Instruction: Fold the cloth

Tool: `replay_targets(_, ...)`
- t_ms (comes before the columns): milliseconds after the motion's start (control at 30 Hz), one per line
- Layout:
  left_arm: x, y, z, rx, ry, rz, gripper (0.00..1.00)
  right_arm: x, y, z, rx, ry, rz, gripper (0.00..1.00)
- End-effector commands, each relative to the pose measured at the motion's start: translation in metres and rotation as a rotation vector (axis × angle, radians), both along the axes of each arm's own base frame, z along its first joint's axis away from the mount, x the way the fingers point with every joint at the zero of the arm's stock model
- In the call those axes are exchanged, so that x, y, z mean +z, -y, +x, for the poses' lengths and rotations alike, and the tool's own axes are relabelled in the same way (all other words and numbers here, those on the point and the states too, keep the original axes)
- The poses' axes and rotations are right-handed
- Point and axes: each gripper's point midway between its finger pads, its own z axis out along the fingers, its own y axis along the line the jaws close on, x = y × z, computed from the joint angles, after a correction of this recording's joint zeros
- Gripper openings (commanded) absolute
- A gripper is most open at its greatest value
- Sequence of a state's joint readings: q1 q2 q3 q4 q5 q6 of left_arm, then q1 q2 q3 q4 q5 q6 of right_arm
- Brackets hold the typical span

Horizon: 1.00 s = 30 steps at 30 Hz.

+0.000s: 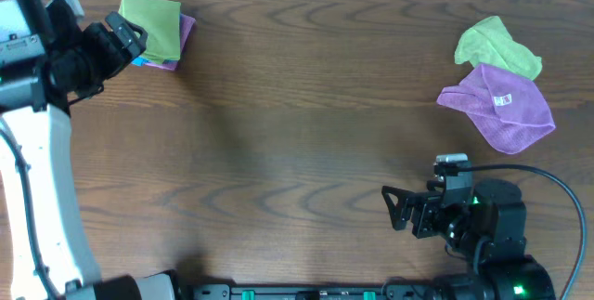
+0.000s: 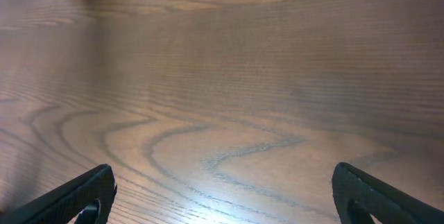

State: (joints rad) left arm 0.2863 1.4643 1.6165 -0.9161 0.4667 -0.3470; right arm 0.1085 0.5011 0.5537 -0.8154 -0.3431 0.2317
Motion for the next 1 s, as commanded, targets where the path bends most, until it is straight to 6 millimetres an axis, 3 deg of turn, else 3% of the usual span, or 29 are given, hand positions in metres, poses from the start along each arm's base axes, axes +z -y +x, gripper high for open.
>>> replay_targets(0, 0.034, 0.009, -0.015, -0.064, 0.103, 0.048, 0.95, -0.002, 0.002, 0.000, -0.019, -0.007, 0.008, 0.99)
replay_targets(100, 0.052, 0.014, -0.035, -0.088, 0.152, 0.098, 0.95, -0.002, 0.002, 0.000, -0.019, -0.007, 0.008, 0.99)
replay_targets(267, 0.067, 0.023, -0.078, -0.097, 0.160, 0.143, 0.95, -0.002, 0.002, 0.000, -0.019, -0.007, 0.008, 0.99)
replay_targets(500, 0.063, 0.039, -0.130, -0.196, 0.122, 0.222, 0.95, -0.002, 0.002, 0.000, -0.019, -0.007, 0.008, 0.99)
replay_targets(700, 0.073, 0.045, -0.158, -0.242, 0.191, 0.320, 0.95, -0.002, 0.002, 0.000, -0.019, -0.007, 0.008, 0.99)
replay_targets(967, 0.046, 0.040, -0.189, -0.208, 0.197, 0.419, 0.95, -0.002, 0.002, 0.000, -0.019, -0.007, 0.008, 0.99)
